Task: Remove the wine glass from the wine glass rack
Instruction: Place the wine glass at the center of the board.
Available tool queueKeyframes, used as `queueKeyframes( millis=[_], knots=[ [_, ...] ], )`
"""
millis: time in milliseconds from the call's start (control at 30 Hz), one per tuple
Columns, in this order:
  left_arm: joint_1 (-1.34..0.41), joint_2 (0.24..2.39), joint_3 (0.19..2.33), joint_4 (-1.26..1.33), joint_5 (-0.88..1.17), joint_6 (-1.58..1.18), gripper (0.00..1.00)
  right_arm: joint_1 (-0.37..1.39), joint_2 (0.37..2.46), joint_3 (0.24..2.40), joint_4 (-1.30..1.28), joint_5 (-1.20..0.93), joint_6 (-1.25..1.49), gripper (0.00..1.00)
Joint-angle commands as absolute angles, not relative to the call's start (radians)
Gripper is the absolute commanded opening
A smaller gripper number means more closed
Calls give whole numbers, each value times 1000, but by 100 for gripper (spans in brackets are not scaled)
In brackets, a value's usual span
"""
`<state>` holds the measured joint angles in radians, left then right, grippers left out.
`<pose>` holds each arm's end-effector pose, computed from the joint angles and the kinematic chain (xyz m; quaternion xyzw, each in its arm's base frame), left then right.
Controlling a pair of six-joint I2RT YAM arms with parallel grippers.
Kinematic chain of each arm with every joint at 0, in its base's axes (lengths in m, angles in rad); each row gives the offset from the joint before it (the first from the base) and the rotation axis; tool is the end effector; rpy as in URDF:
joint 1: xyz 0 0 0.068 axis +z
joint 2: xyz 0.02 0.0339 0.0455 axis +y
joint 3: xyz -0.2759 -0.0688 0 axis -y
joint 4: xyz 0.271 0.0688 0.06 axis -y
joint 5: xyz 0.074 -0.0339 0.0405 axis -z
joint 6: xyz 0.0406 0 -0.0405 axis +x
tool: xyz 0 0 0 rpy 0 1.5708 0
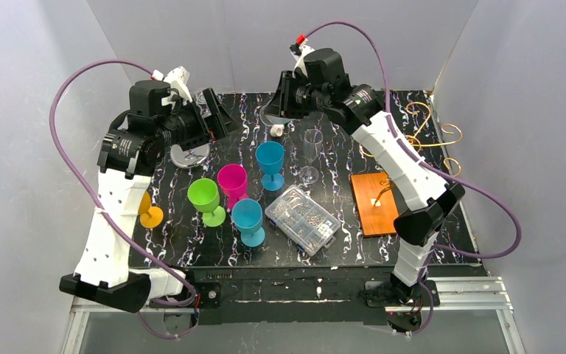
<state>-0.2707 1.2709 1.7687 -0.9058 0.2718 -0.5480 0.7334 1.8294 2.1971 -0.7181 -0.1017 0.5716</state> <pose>0.2397 -0.0778 0.5143 -0.0407 0.8303 -0.3204 0.4541 0.3162 0.2904 0.4944 -0.0952 0.8134 0.3806 0.4294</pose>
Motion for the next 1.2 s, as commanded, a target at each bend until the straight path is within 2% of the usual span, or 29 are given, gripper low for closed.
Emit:
queueKeyframes(
  millis=[0,300,633,967,1167],
  knots=[
    [-276,1207,1745,-934,216,-493,98,736,1709,2192,-747,-168,535,1],
    [-275,1170,1728,-947,208,-467,98,811,1563,2079,-946,-214,486,1],
    [-276,1123,1717,-986,183,-453,98,1066,1447,1816,-1016,-81,549,1],
    [-276,1097,1695,-995,182,-451,98,1182,1350,1450,-844,-55,651,1],
    [-275,1087,1679,-994,176,-448,98,1214,1328,1301,-737,-34,702,1]
  ],
)
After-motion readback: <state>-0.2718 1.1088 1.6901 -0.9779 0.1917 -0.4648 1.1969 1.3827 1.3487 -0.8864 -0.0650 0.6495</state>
